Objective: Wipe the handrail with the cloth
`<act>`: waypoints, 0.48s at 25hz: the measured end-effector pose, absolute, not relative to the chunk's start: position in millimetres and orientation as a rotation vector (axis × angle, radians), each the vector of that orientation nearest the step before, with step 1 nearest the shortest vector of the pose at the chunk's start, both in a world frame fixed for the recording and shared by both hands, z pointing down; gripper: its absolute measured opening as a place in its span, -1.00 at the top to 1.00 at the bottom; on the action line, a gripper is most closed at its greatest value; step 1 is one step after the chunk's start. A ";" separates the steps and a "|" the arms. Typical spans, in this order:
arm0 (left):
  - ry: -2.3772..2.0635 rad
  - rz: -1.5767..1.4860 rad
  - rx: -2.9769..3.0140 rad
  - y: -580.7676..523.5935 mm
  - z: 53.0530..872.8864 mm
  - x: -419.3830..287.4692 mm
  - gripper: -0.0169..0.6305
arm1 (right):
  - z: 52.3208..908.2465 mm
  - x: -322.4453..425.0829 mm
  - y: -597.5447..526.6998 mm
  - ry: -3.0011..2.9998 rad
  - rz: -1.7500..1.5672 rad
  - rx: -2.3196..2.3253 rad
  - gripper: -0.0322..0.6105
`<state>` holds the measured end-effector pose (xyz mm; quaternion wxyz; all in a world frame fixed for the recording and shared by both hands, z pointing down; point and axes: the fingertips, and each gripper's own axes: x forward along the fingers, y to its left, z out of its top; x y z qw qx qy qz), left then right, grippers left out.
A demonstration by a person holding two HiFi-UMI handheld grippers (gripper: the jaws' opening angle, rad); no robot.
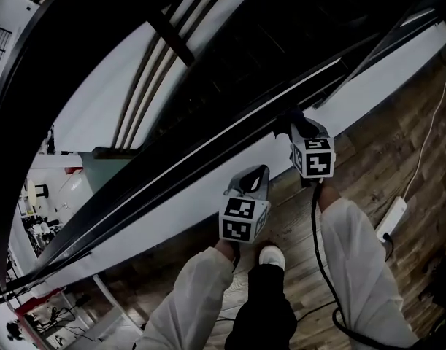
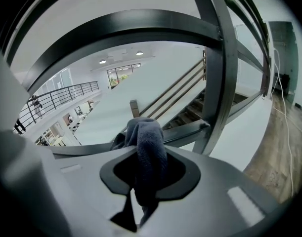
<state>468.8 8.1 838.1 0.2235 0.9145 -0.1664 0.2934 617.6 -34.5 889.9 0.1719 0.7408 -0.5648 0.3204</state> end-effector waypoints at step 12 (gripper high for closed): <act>-0.394 0.808 2.548 20.0 842.3 506.2 0.94 | 889.6 697.4 -17.7 -1.497 0.900 2.198 0.67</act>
